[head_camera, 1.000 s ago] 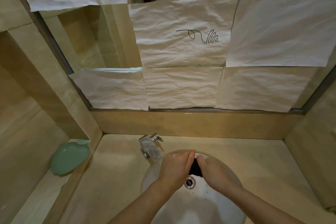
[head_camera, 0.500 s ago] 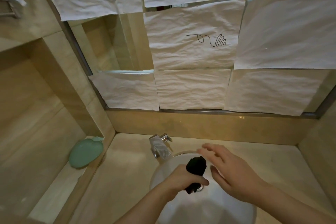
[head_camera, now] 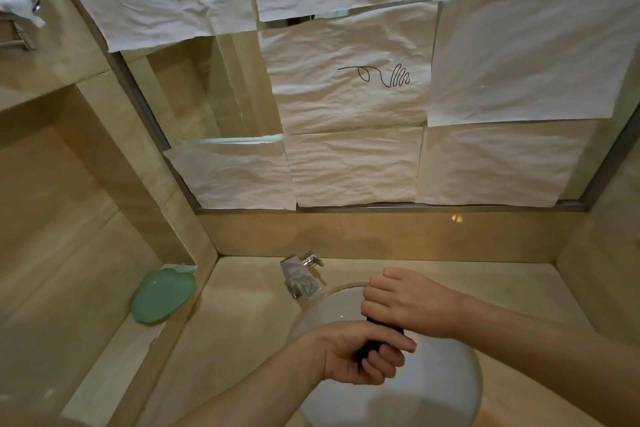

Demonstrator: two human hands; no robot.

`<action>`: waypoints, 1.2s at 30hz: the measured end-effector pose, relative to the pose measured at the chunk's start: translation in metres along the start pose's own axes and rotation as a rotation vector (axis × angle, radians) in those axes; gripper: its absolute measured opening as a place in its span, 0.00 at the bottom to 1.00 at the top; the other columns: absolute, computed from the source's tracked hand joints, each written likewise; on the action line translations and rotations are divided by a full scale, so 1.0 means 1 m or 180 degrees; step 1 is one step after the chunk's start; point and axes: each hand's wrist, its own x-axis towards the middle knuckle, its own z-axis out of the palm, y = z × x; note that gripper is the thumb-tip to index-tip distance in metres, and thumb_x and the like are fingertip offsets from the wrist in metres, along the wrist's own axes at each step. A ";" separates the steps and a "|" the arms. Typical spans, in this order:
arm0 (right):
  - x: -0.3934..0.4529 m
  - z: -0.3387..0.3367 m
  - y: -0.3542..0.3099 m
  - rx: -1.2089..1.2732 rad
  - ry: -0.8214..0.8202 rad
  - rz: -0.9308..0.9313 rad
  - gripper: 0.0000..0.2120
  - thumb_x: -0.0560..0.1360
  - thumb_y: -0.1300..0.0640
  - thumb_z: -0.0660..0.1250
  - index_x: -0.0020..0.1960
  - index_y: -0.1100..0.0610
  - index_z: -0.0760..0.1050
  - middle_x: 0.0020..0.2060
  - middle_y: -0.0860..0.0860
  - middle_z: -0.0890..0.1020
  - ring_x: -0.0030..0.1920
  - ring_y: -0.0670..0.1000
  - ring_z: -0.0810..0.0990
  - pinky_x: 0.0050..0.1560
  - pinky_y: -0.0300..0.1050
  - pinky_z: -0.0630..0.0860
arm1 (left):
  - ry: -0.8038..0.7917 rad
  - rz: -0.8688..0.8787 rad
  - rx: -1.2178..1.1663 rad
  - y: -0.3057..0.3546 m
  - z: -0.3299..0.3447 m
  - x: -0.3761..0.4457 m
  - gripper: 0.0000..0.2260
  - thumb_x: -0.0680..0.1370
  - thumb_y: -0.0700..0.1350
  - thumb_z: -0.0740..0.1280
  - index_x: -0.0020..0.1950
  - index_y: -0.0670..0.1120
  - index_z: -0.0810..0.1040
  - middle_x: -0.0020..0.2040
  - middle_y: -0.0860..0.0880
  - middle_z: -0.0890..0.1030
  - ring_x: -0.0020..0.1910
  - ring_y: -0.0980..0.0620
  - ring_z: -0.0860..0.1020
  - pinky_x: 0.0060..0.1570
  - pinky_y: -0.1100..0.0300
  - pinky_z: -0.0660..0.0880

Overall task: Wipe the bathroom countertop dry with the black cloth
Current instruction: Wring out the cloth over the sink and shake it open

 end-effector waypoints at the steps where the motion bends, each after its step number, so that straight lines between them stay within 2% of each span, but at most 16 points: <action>1: 0.000 0.000 0.001 -0.0008 -0.0064 -0.0047 0.07 0.77 0.61 0.62 0.41 0.53 0.71 0.35 0.47 0.73 0.36 0.49 0.69 0.38 0.41 0.64 | 0.0081 -0.0005 0.0213 0.001 0.000 0.001 0.13 0.76 0.45 0.69 0.37 0.52 0.66 0.27 0.56 0.65 0.24 0.60 0.62 0.22 0.68 0.58; 4: -0.001 0.006 -0.001 0.0082 -0.0519 -0.0051 0.06 0.74 0.61 0.63 0.39 0.53 0.70 0.30 0.46 0.73 0.31 0.49 0.69 0.36 0.40 0.68 | 0.0722 -0.0043 0.1146 0.003 0.001 0.006 0.18 0.74 0.43 0.71 0.32 0.52 0.63 0.26 0.54 0.64 0.24 0.57 0.60 0.24 0.66 0.56; 8: 0.009 0.014 -0.010 -0.0005 -0.1781 0.0146 0.07 0.61 0.61 0.69 0.34 0.53 0.73 0.23 0.46 0.74 0.21 0.50 0.66 0.25 0.37 0.62 | 0.1930 0.0003 0.2597 0.004 -0.003 0.013 0.11 0.71 0.42 0.72 0.32 0.48 0.72 0.28 0.51 0.72 0.25 0.54 0.67 0.27 0.63 0.62; 11: 0.029 0.015 -0.013 0.0309 -0.2512 0.0577 0.06 0.70 0.65 0.65 0.38 0.54 0.75 0.34 0.50 0.80 0.25 0.52 0.63 0.27 0.39 0.55 | 0.2486 0.0065 0.3430 0.011 -0.012 0.014 0.04 0.71 0.44 0.70 0.42 0.45 0.78 0.33 0.48 0.76 0.31 0.48 0.73 0.28 0.60 0.63; 13: 0.039 0.019 -0.008 0.0446 -0.2702 0.0981 0.11 0.73 0.64 0.63 0.35 0.54 0.66 0.35 0.51 0.77 0.27 0.51 0.62 0.29 0.41 0.55 | 0.2785 0.0219 0.3915 0.017 -0.020 0.016 0.07 0.72 0.44 0.69 0.48 0.44 0.78 0.37 0.47 0.77 0.37 0.44 0.77 0.29 0.58 0.63; 15: 0.045 0.026 -0.004 0.0522 -0.2674 0.1312 0.15 0.74 0.64 0.62 0.33 0.54 0.60 0.34 0.52 0.74 0.28 0.53 0.64 0.29 0.41 0.55 | 0.2957 0.0279 0.4176 0.022 -0.030 0.020 0.02 0.71 0.43 0.67 0.43 0.47 0.76 0.35 0.48 0.76 0.40 0.42 0.78 0.31 0.58 0.66; 17: 0.046 0.031 0.000 0.0584 -0.2575 0.1452 0.12 0.74 0.65 0.61 0.36 0.54 0.63 0.41 0.55 0.80 0.35 0.57 0.74 0.29 0.41 0.54 | 0.2964 0.0089 0.3997 0.025 -0.040 0.026 0.09 0.70 0.45 0.70 0.35 0.51 0.70 0.33 0.51 0.75 0.39 0.44 0.78 0.35 0.55 0.72; 20: 0.039 0.036 0.010 0.0625 -0.2365 0.1512 0.04 0.76 0.64 0.61 0.47 0.56 0.69 0.46 0.55 0.83 0.45 0.59 0.82 0.30 0.44 0.58 | 0.2039 0.0287 0.2581 0.032 -0.050 0.023 0.11 0.67 0.48 0.76 0.39 0.51 0.74 0.37 0.51 0.77 0.35 0.50 0.75 0.36 0.55 0.71; 22: 0.032 0.039 0.012 0.0478 -0.2093 0.1468 0.07 0.67 0.58 0.73 0.42 0.57 0.76 0.34 0.52 0.83 0.33 0.54 0.82 0.31 0.42 0.60 | 0.1137 0.0318 0.1463 0.041 -0.050 0.009 0.08 0.74 0.51 0.70 0.47 0.48 0.76 0.41 0.49 0.79 0.34 0.53 0.73 0.34 0.60 0.68; 24: 0.027 0.045 0.012 0.0475 -0.2226 0.1509 0.18 0.44 0.55 0.82 0.27 0.53 0.74 0.17 0.49 0.72 0.16 0.49 0.71 0.27 0.38 0.54 | 0.0814 0.0178 0.0740 0.046 -0.052 0.001 0.17 0.78 0.57 0.59 0.51 0.44 0.76 0.46 0.44 0.80 0.35 0.53 0.74 0.32 0.63 0.70; 25: 0.026 0.054 0.014 0.0514 -0.2037 0.1606 0.21 0.38 0.54 0.82 0.24 0.52 0.72 0.14 0.48 0.68 0.13 0.48 0.67 0.27 0.37 0.52 | 0.0994 0.0091 0.0603 0.045 -0.052 0.003 0.21 0.79 0.58 0.54 0.51 0.42 0.76 0.44 0.43 0.81 0.33 0.51 0.74 0.31 0.63 0.69; 27: 0.034 0.053 0.007 0.0479 -0.1789 0.1749 0.24 0.36 0.49 0.82 0.23 0.53 0.72 0.14 0.46 0.68 0.13 0.47 0.66 0.27 0.36 0.51 | 0.2130 0.0221 0.1207 0.036 -0.046 0.016 0.23 0.81 0.54 0.49 0.49 0.40 0.77 0.40 0.42 0.83 0.31 0.48 0.74 0.32 0.58 0.72; 30: 0.051 0.040 -0.005 0.0685 -0.1751 0.1798 0.11 0.65 0.50 0.76 0.40 0.55 0.78 0.34 0.50 0.82 0.33 0.51 0.81 0.34 0.40 0.62 | 0.3601 0.0603 0.3545 0.016 -0.041 0.030 0.09 0.82 0.41 0.54 0.49 0.42 0.73 0.39 0.46 0.80 0.39 0.44 0.76 0.33 0.53 0.68; 32: 0.051 0.040 -0.010 0.0996 -0.2078 0.2161 0.04 0.74 0.58 0.64 0.42 0.51 0.74 0.37 0.49 0.80 0.36 0.52 0.78 0.36 0.42 0.63 | 0.3924 0.0998 0.3777 0.011 -0.045 0.033 0.12 0.83 0.41 0.51 0.44 0.45 0.71 0.32 0.50 0.73 0.33 0.48 0.71 0.28 0.56 0.57; 34: 0.048 0.040 -0.017 0.1295 -0.2066 0.2616 0.11 0.72 0.60 0.60 0.33 0.50 0.65 0.29 0.47 0.71 0.29 0.50 0.68 0.31 0.44 0.61 | 0.4044 0.1278 0.3985 0.009 -0.055 0.036 0.21 0.83 0.46 0.45 0.38 0.45 0.73 0.30 0.48 0.74 0.30 0.47 0.70 0.30 0.54 0.59; 36: 0.041 0.051 -0.023 0.1964 -0.2003 0.3152 0.11 0.69 0.60 0.59 0.29 0.51 0.65 0.26 0.48 0.71 0.28 0.50 0.69 0.29 0.44 0.63 | 0.3881 0.1869 0.4219 0.007 -0.067 0.041 0.26 0.81 0.50 0.43 0.30 0.44 0.71 0.25 0.47 0.72 0.26 0.45 0.70 0.28 0.55 0.65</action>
